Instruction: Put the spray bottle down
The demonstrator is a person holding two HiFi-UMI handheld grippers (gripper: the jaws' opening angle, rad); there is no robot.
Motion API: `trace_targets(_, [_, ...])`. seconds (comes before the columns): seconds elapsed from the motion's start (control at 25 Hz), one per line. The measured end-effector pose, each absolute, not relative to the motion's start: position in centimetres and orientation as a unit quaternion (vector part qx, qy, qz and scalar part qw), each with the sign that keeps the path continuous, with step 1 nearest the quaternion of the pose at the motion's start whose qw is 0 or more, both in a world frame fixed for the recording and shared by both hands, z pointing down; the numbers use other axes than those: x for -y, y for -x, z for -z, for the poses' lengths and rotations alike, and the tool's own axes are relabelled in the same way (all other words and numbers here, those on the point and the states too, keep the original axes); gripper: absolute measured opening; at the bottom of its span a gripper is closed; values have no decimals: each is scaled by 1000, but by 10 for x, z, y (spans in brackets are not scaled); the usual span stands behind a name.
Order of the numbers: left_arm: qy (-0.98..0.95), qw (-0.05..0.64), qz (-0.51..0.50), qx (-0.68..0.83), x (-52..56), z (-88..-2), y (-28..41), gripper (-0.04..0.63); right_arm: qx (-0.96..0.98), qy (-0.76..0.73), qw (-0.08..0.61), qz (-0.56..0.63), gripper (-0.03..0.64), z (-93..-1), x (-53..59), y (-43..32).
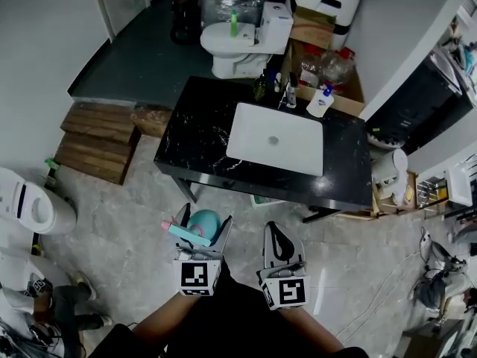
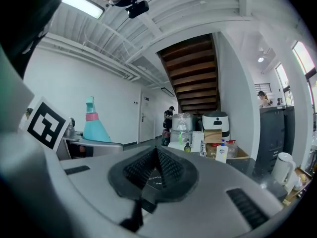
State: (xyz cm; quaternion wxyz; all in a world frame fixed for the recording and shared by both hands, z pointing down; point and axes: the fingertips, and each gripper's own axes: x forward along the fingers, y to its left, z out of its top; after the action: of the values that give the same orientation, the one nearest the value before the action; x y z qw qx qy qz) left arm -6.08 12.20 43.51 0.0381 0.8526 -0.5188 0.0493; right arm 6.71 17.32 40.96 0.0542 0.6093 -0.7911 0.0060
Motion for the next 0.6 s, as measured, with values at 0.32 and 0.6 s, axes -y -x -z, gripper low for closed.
trace_targets(0.32, [-865,55,-41,497,-67,-425,67,428,794,-605,52,-13,15,-410,-101,-39])
trace_targets(0.6, [-877,57,-52,474,-25,-429,63,428,782,-620,58,-25,15,-411,-57,-32])
